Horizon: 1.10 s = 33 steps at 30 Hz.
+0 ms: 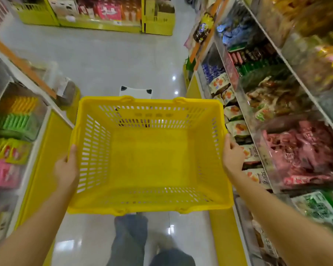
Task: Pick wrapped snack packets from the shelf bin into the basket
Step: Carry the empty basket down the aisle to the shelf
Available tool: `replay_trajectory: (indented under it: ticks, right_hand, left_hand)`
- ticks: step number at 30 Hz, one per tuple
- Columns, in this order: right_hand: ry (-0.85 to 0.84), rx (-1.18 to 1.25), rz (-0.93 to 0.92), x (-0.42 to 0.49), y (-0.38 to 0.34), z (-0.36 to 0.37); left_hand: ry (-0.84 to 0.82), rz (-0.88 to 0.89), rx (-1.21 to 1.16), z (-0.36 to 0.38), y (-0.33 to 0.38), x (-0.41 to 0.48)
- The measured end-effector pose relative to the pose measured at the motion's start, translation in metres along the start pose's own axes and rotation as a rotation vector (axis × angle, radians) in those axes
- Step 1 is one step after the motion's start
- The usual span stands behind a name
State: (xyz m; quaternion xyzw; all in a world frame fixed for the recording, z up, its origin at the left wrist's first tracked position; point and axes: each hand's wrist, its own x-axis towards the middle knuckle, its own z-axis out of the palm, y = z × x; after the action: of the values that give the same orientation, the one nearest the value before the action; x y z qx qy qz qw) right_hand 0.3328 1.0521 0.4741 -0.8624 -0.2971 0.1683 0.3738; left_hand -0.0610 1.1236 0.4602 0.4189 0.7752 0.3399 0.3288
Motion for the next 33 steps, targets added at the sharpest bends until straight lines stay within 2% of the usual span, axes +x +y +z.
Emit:
replay_trajectory:
  ticks: [9,17,23,30,33]
  right_hand:
    - [-0.054,-0.061,0.062,0.141,-0.096,0.096]
    - [0.008,-0.074,0.133,0.277,-0.149,0.163]
    - [-0.010,-0.103,0.150,0.376,-0.197,0.208]
    - [0.029,-0.071,0.182,0.435,-0.243,0.252]
    - [0.093,-0.087,0.238,0.442,-0.256,0.271]
  left_hand:
    - [-0.038,-0.007,-0.031,0.067,0.090,0.173]
    - [-0.064,0.020,0.044,0.162,0.175,0.311]
    - [-0.040,-0.009,0.017,0.220,0.226,0.397]
    - [-0.081,0.052,0.064,0.261,0.281,0.491]
    - [-0.158,0.085,0.105,0.277,0.304,0.532]
